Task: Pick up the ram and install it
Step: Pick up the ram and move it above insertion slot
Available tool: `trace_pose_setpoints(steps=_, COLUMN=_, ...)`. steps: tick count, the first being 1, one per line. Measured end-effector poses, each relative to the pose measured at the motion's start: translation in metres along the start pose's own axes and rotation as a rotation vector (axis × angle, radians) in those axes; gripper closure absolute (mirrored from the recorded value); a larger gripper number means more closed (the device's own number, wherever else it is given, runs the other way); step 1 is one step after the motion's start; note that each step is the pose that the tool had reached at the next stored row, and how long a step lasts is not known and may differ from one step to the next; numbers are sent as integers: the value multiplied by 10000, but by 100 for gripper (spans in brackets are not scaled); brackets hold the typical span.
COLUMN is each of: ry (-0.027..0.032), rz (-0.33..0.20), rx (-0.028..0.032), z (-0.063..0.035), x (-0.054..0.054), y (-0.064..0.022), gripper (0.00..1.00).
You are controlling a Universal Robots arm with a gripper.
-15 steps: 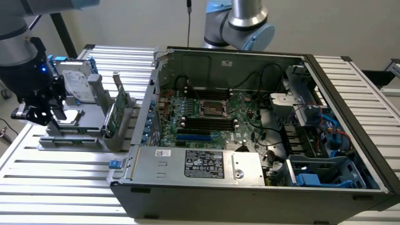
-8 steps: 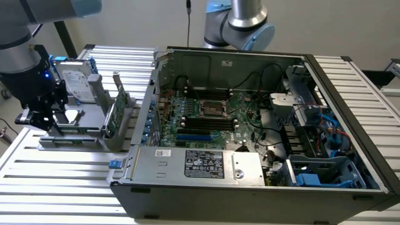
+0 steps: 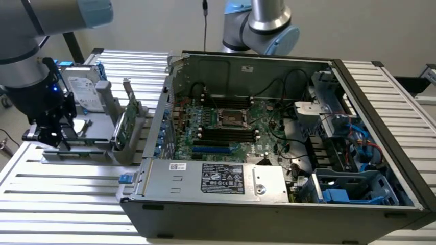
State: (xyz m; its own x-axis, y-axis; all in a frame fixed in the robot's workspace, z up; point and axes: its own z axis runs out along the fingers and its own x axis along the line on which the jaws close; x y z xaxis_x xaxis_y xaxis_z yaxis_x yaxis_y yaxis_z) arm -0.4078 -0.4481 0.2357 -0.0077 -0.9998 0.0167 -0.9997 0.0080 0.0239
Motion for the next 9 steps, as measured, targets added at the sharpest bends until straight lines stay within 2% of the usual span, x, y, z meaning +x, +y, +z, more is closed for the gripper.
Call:
trace_pose_setpoints(steps=3, ry=-98, rz=-35, rx=-1, z=45, x=3, y=-1, gripper=58)
trace_pose_setpoints(steps=6, ry=-255, rz=-71, rx=0, z=81, x=16, y=-1, gripper=58)
trace_pose_setpoints(steps=9, ry=-383, rz=-100, rx=0, z=116, x=42, y=0, gripper=58)
